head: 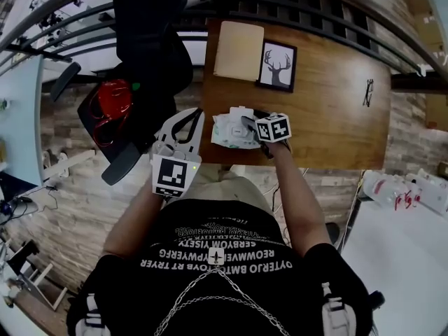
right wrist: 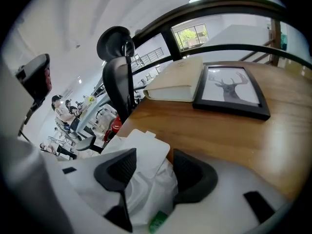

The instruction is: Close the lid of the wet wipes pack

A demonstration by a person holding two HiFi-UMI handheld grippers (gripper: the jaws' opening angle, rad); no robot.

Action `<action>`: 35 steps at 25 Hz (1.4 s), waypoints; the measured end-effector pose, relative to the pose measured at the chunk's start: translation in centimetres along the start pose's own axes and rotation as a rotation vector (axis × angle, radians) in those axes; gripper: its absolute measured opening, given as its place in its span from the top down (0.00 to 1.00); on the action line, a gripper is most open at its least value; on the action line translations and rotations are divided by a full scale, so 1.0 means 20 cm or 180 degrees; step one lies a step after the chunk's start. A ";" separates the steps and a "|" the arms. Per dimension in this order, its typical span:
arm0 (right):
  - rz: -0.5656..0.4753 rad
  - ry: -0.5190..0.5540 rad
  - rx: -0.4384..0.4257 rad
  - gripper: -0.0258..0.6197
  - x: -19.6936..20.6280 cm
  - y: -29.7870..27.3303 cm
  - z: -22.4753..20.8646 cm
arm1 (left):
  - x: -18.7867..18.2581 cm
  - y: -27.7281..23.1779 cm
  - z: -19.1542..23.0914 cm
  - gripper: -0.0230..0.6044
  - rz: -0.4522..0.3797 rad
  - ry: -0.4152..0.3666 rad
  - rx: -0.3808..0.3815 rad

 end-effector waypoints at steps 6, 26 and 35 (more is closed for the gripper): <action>-0.0317 0.0004 0.0190 0.81 -0.02 0.10 0.01 | -0.01 0.04 -0.02 0.92 -0.0028 -0.0042 -0.0033; -0.0258 0.1024 0.0216 0.79 0.27 0.23 0.21 | 0.06 0.27 -0.34 0.92 -0.0103 0.0012 -0.0297; -0.0281 0.1172 0.0134 0.77 0.29 0.30 0.27 | 0.13 0.35 -0.43 0.92 -0.0075 0.0173 -0.0441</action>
Point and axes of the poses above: the fingertips, and each gripper's own axes: y backward along the fingers, z to its left, x out of its underside, the point moved 6 cm from there along y, backward along the fingers, and after that the axes turned 11 degrees about z, right-handed, at the moved point
